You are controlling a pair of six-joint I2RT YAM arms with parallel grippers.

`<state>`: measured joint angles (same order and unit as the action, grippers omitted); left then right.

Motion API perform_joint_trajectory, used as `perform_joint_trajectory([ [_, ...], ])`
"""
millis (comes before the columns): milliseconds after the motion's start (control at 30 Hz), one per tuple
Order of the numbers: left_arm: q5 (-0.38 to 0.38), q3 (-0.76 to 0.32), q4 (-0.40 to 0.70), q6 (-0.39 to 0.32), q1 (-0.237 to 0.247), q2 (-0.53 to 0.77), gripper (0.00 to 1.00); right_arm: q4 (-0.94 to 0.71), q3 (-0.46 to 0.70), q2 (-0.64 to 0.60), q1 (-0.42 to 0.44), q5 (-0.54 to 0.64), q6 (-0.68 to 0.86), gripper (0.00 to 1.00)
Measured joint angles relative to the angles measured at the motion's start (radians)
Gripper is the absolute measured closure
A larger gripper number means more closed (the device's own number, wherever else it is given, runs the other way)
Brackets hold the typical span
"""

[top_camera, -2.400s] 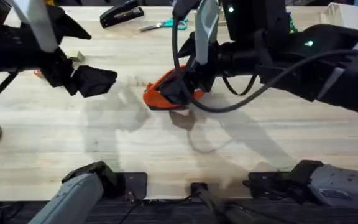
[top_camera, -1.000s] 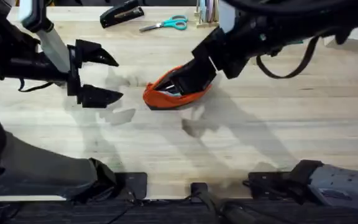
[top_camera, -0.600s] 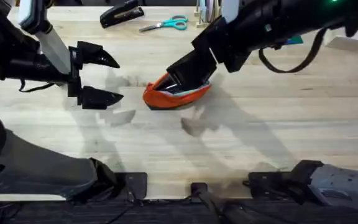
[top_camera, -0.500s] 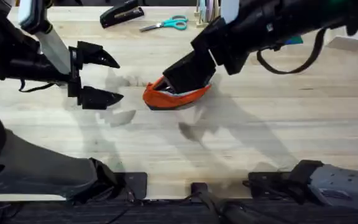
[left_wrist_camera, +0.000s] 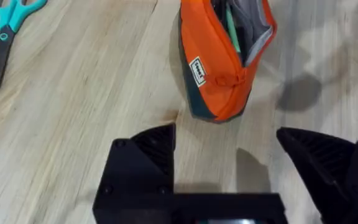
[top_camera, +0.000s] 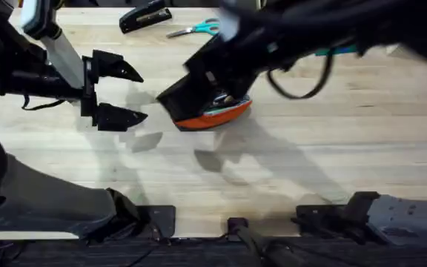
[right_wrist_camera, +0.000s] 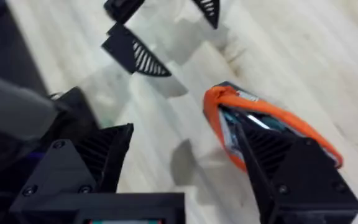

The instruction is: Unzip the bag, pick up the pens from the table one at a time and place them inside, then zip the bag closed.

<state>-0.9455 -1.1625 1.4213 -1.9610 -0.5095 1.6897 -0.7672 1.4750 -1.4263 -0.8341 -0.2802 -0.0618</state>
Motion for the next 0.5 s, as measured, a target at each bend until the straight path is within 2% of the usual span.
perform_joint_trajectory([
  [233, 0.0, 0.0, 0.001, 0.0, 0.0, 0.0, 0.007, 0.068, 0.0, -0.032, -0.143, 0.295, -0.084, 0.004],
  [267, 0.0, 0.0, 0.007, 0.0, 0.0, 0.0, 0.007, 0.084, 0.0, -0.049, -0.167, 0.376, -0.142, 0.004],
  [500, 0.0, 0.0, 0.015, 0.0, 0.0, 0.0, 0.007, 0.116, 0.001, -0.123, -0.17, 0.452, -0.297, 0.003],
])
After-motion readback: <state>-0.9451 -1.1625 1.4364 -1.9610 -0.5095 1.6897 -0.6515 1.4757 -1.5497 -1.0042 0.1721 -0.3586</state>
